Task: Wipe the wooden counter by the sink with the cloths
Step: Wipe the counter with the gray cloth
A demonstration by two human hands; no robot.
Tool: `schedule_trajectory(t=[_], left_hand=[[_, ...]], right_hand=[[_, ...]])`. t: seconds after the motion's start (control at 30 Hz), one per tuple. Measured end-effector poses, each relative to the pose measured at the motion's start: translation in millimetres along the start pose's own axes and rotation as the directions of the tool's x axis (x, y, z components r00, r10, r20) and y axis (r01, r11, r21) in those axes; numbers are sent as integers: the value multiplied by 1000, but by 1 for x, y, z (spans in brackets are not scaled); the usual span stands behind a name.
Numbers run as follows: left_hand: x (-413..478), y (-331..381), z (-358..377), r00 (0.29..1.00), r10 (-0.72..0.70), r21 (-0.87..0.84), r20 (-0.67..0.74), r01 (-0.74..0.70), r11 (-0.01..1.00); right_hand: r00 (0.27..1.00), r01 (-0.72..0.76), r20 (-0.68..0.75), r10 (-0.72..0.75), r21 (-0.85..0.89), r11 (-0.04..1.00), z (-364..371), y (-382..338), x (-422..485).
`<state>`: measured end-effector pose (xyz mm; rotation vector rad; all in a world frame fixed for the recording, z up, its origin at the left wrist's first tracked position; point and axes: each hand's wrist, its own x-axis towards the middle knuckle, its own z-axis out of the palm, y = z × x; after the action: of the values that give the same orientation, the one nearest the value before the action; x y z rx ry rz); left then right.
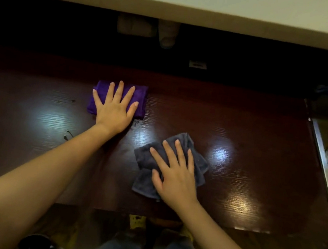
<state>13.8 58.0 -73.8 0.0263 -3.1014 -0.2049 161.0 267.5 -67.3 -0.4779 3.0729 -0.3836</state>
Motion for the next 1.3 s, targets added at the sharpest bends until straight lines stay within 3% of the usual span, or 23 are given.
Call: schedule_trajectory(t=[0.2,0.37,0.53,0.9,1.07,1.3], left_hand=[[-36,36,-5,997,43,-54,-69,-46,997],[-75,64,-9,994,111,-96,4,-110,989],[-87,74,-6,992,122,-83,33,-119,989],[-82,110,7,965,258,-105,48,-252,962],[-76,121,14,966,254,-90,35,-251,964],[-74,131,16,974,227,-128,19,-223,966]], right_hand=[[981,-194,-32,193,-12,981,-10,51,100],[973,-229,-27,230,11,973,-15,78,160],[981,-177,-72,178,25,984,-15,78,114],[987,-159,15,160,-48,986,-23,80,-60],[982,-190,7,191,-39,981,-29,98,-44],[947,-319,-51,318,-9,948,-36,152,56]])
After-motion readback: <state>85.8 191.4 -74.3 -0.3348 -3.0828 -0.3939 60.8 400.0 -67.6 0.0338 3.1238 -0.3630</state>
